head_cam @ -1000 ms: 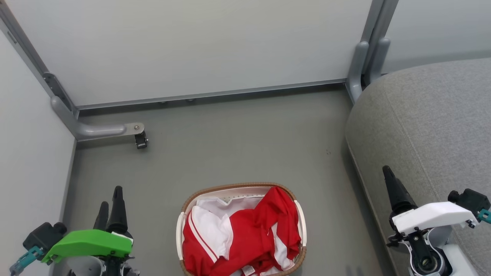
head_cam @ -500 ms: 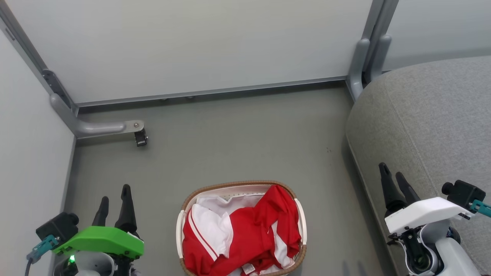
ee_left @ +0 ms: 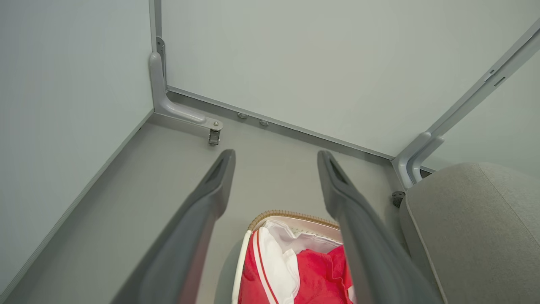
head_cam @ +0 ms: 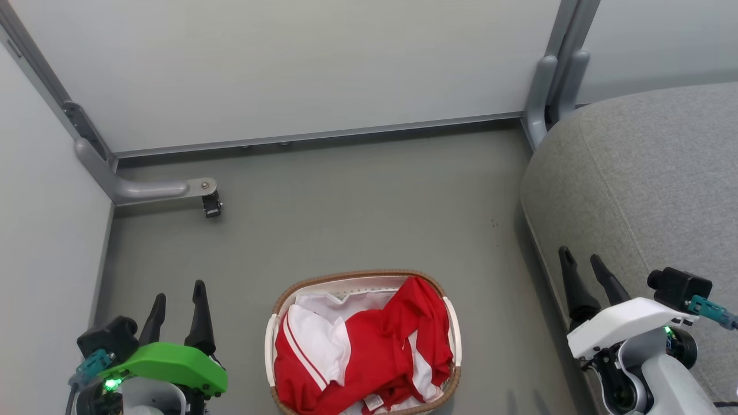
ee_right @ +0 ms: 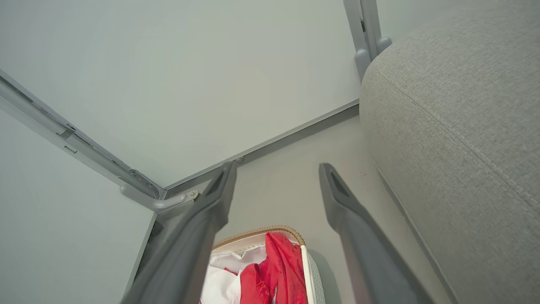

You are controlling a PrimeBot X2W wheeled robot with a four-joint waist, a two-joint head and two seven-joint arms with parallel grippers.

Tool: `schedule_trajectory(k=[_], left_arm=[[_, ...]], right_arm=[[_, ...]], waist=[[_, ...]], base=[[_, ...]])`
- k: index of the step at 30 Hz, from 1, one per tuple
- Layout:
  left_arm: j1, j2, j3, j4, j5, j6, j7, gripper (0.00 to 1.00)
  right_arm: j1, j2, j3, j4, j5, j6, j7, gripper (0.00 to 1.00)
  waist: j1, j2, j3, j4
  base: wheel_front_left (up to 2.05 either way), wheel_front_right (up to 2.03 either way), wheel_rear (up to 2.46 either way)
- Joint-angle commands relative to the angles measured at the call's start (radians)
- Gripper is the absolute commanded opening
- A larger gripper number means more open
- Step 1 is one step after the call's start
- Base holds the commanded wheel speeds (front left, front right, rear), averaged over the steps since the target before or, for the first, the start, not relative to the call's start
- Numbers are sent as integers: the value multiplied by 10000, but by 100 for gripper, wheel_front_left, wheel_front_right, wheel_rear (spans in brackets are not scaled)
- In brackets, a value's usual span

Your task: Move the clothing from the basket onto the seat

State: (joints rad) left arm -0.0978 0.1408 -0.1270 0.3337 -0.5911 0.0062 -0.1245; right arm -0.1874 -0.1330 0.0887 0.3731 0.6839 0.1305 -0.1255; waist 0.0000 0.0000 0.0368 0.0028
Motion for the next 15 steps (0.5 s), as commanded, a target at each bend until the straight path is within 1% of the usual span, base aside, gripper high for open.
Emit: schedule_trajectory(k=[1, 6, 12, 15], left_arm=[[-202, 142, -30, -31, 360, 67, -106, 100], [-214, 101, -44, -35, 756, 189, -231, 100], [-222, 122, -105, -41, 1371, 209, -385, 100], [-223, 42, -30, -39, 1572, 226, -462, 100]], right_arm=[[-233, -84, 63, -26, -320, 1, -118, 100], [-250, -101, 161, 80, -817, 1, -250, 100], [-339, -139, 230, 187, -1404, 2, -401, 100], [-366, -144, 241, 242, -1697, 2, -475, 100]], waist=[[0, 0, 13, 0], [0, 0, 52, -4], [0, 0, 106, -3], [0, 0, 127, 11]], base=[[0, 0, 0], [0, 0, 0], [0, 0, 0], [0, 0, 0]])
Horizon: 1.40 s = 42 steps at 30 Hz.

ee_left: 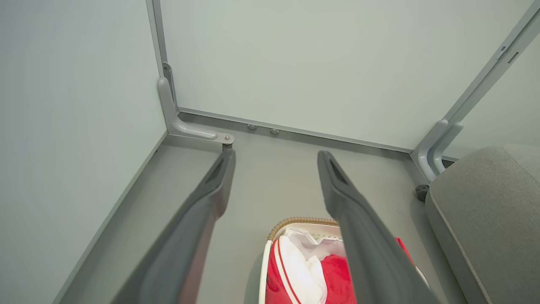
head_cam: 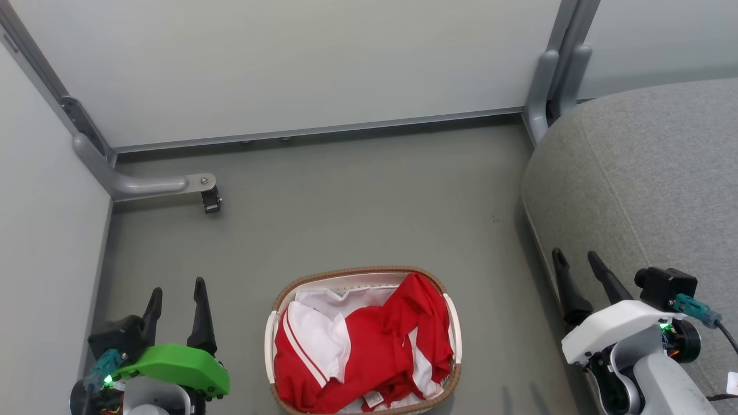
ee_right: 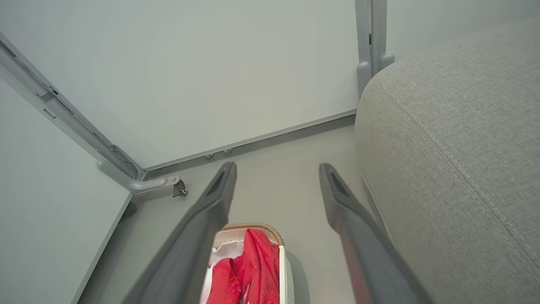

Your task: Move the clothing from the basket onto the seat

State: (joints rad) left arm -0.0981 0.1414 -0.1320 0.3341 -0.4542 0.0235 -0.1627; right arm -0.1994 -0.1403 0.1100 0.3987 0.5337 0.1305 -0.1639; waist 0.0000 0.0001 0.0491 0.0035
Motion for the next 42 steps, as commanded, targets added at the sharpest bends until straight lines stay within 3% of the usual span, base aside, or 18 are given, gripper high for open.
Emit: schedule_trajectory(k=[1, 29, 42], left_arm=[[-217, 28, 33, -36, 289, 40, -103, 100], [11, -436, 434, 257, 2693, -423, -704, 100], [-716, -759, 238, 1008, 3610, -756, -944, 100]], right_arm=[[-250, -67, 33, 0, -263, 2, -109, 100], [-410, -31, 54, 533, -2668, 3, -714, 100], [-1032, -125, 199, 209, -3507, 2, -933, 100]], waist=[[0, -1, 9, 6], [0, -1, 168, -47], [0, -1, 1592, -315]], base=[[0, 0, 0], [0, 0, 0], [0, 0, 0]])
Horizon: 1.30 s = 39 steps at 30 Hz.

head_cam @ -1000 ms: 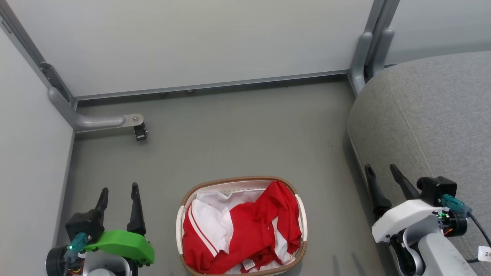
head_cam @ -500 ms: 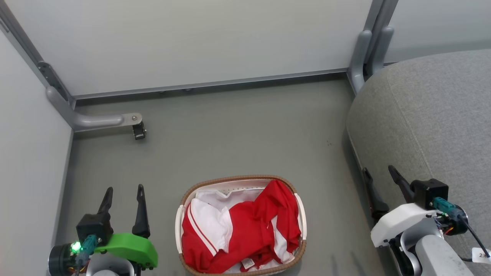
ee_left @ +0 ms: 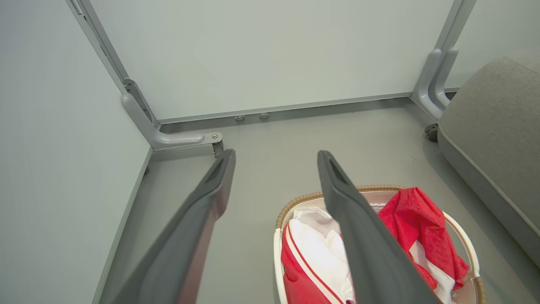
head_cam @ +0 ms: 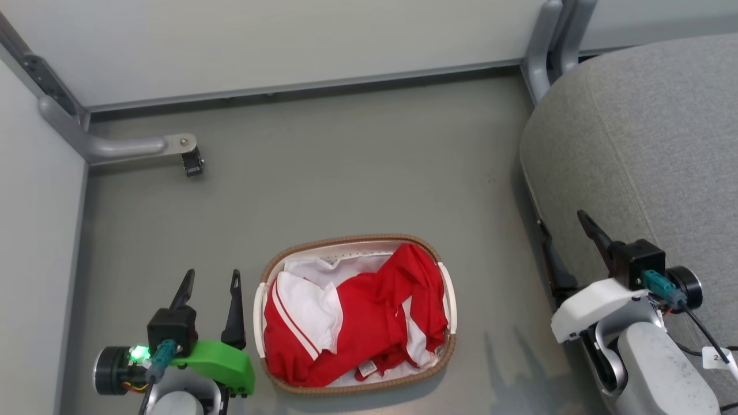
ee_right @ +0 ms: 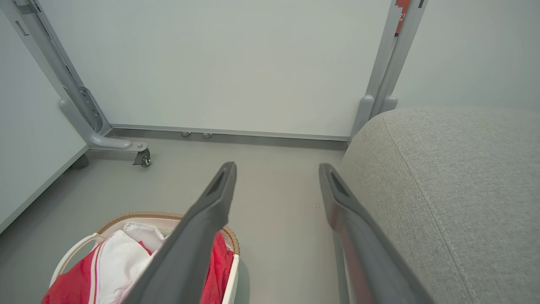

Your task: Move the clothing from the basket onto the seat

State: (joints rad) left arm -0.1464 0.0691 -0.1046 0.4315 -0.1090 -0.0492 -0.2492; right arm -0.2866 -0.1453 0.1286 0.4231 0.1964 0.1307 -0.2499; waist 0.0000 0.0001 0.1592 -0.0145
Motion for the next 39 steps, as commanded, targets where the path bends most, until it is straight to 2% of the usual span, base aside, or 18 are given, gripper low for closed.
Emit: schedule_trajectory(k=[1, 9, 15, 22, 30, 39], left_arm=[[-336, -65, -96, 155, 235, -51, -96, 100], [-1331, -141, -788, 1251, 546, -157, -155, 100], [-2197, -159, -1377, 2884, 625, -116, -153, 100], [-3311, -159, -1965, 5029, 637, 388, -153, 100], [-4643, -158, -2215, 7282, 736, 981, -107, 100], [-5848, -123, -2871, 7903, 1207, 1040, -164, 100]], right_arm=[[-260, -89, 11, -99, -194, 0, -87, 100], [-980, -90, 105, -464, -395, 0, -165, 100], [-1448, -136, 323, -637, -293, -1, -165, 100], [-1912, -174, 529, -789, -291, -1, -165, 100], [-2261, -103, 563, -829, -200, -1, -165, 100], [-2508, 75, 626, -897, -173, -1, -165, 100]], waist=[[0, -1, 697, -167], [0, -1, 2224, -383], [0, -1, 3065, -547], [0, -1, 4003, -763], [0, -1, 4900, -927], [0, -1, 5570, -1124]], base=[[0, 0, 0], [0, 0, 0], [0, 0, 0], [0, 0, 0], [0, 0, 0], [0, 0, 0]])
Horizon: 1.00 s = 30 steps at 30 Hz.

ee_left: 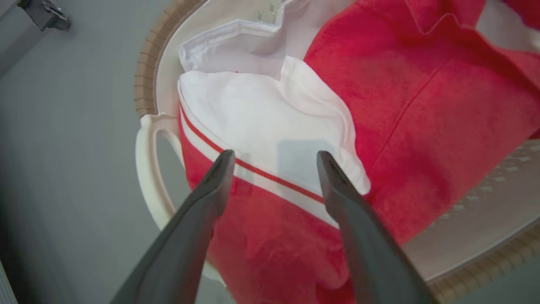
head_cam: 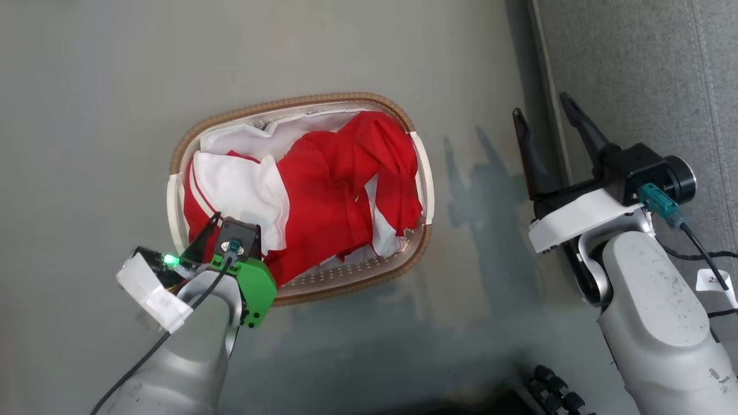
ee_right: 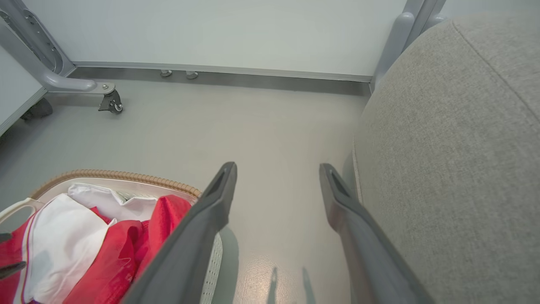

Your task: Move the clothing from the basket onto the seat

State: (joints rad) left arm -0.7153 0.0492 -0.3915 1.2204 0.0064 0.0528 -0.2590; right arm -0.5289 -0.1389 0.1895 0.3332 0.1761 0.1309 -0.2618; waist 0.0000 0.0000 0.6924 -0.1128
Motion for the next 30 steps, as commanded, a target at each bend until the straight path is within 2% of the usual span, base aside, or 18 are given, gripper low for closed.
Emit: schedule_trajectory(k=[1, 9, 22, 30], left_arm=[[-337, 88, -125, 34, 149, -7, -50, 100], [-1429, 187, -740, 389, 591, -68, 252, 100], [-2232, 290, -1624, 674, 1164, -245, 2302, 100], [-2643, 569, -1952, 695, 1343, -87, 3323, 100]], right_arm=[[-147, 40, 24, -2, 45, -3, -46, 100], [-393, 216, 174, 72, 168, -3, -46, 100], [-634, 490, 289, 201, 287, -3, -46, 100], [-972, 708, 449, 71, 468, -3, -46, 100]], waist=[[0, 0, 318, -169], [0, 0, 880, -476], [0, 0, 1707, -907], [0, 0, 2269, -1276]], base=[[0, 0, 0], [0, 0, 0], [0, 0, 0], [0, 0, 0]])
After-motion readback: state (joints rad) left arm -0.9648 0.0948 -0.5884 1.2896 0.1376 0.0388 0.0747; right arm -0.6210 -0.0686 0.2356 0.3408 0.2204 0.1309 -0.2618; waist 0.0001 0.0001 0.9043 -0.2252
